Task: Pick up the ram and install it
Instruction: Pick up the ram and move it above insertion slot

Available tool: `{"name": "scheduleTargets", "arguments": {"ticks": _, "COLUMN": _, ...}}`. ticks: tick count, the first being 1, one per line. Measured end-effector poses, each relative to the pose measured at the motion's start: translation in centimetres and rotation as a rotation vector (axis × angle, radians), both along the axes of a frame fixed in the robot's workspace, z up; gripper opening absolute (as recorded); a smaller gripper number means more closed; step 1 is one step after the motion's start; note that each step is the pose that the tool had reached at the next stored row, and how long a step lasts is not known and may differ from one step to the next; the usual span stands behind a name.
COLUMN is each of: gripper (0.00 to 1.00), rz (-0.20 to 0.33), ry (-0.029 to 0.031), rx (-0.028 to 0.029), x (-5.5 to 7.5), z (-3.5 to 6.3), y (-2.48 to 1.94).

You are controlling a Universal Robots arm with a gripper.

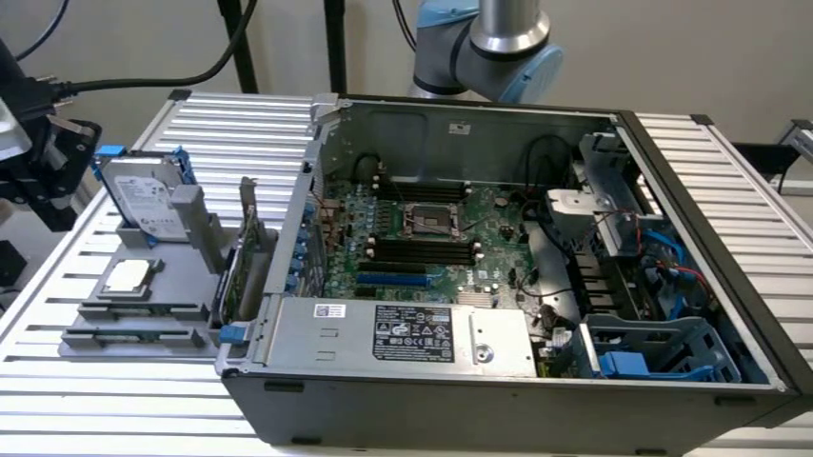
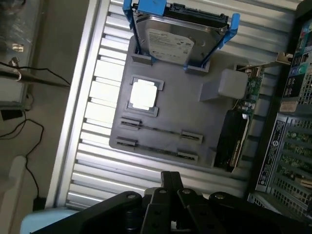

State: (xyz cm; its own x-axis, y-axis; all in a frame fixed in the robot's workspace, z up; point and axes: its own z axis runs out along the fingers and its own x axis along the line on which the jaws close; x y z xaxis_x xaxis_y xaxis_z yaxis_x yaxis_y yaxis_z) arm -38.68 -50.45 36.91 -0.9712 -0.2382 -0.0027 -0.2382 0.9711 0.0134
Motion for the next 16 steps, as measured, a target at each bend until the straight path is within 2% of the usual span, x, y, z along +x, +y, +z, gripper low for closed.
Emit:
{"name": "scheduleTargets", "arguments": {"ticks": 9, "gripper": 0.11, "rz": 0.164, "ry": 0.0123, "rx": 0.0001, "x": 0.0, "z": -0.37, "y": 0.0}}
{"name": "scheduleTargets", "arguments": {"ticks": 16, "gripper": 0.11, "rz": 0.291, "ry": 0.0243, "rx": 0.0004, "x": 0.0, "z": -0.66, "y": 0.0}}
